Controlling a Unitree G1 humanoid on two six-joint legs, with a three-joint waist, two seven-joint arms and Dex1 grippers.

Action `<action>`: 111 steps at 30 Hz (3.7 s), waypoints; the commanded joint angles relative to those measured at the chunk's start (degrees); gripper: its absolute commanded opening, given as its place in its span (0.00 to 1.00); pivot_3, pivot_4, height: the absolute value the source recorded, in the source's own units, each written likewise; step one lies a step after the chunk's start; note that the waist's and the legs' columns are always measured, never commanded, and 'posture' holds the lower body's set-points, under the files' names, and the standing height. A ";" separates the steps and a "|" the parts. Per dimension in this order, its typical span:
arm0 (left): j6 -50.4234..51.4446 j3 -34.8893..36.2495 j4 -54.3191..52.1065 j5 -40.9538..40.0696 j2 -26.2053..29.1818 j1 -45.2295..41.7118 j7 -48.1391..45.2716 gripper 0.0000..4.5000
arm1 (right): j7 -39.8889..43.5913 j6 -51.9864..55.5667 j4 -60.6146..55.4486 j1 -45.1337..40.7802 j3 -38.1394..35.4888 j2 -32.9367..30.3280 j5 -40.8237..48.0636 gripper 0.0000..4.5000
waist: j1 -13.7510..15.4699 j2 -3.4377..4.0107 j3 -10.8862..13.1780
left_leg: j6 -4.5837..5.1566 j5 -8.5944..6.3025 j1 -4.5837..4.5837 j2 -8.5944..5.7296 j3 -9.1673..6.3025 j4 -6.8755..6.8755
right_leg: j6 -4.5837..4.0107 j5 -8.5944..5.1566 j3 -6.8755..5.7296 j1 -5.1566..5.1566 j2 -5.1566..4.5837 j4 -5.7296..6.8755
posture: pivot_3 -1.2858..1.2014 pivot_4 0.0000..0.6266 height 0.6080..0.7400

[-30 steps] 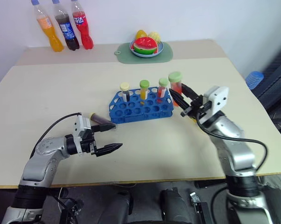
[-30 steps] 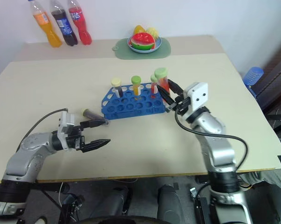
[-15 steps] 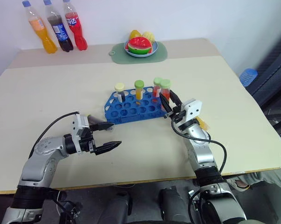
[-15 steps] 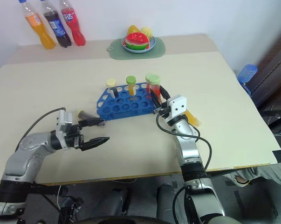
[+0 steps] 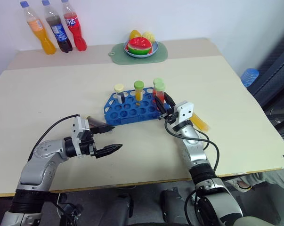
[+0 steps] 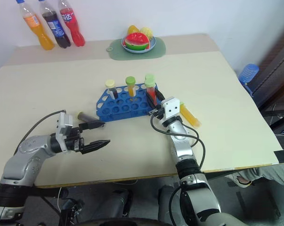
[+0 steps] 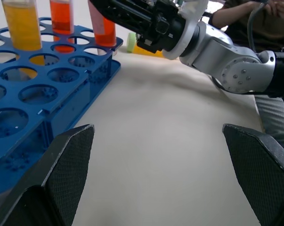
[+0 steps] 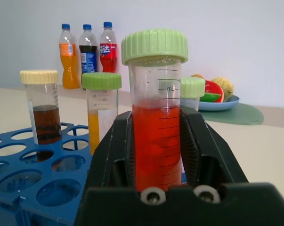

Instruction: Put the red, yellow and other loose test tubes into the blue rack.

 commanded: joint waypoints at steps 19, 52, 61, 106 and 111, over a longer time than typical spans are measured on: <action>-2.26 -4.14 1.83 1.55 -1.67 -3.17 -3.68 1.00 | 4.96 90.44 -67.19 18.45 -15.42 -35.26 12.05 0.99 | 0.61 0.11 0.03 | 0.30 -0.17 -0.08 0.02 0.19 0.06 | -0.04 0.02 0.04 -0.02 -0.05 -0.06 | 0.52 0.24 1.00; -1.81 -5.07 -2.71 2.43 1.41 -1.73 -6.19 1.00 | 17.21 92.72 -24.10 -13.86 5.17 -37.96 12.43 0.82 | 0.56 0.07 0.04 | 0.43 -0.24 -0.15 0.08 0.58 0.04 | -0.04 0.06 0.04 -0.07 -0.10 -0.21 | 0.52 0.24 1.00; -2.65 -4.53 -1.95 2.74 1.27 -1.49 -6.04 1.00 | 17.42 77.53 -28.83 -6.83 5.47 -40.79 6.90 0.18 | 0.72 0.07 0.04 | 0.43 -0.24 -0.15 0.08 0.57 0.04 | -0.04 0.06 0.04 -0.07 -0.11 -0.21 | 0.52 0.24 1.00; -2.01 -1.19 -2.68 -0.13 -1.84 0.45 1.22 1.00 | 2.65 11.33 -18.79 -0.18 7.15 6.93 2.66 0.18 | 0.06 0.06 0.04 | 0.12 -0.07 0.00 0.25 0.72 -0.06 | -0.09 0.10 0.55 -0.32 0.20 0.02 | 0.52 0.24 1.00; -1.84 -1.12 -3.01 -0.20 -2.15 0.63 1.80 1.00 | 2.24 8.31 -13.12 -3.69 6.61 8.39 2.39 0.18 | -0.02 0.06 0.03 | 0.11 -0.07 0.00 0.27 0.74 -0.08 | -0.09 0.10 0.57 -0.36 0.22 0.03 | 0.52 0.24 1.00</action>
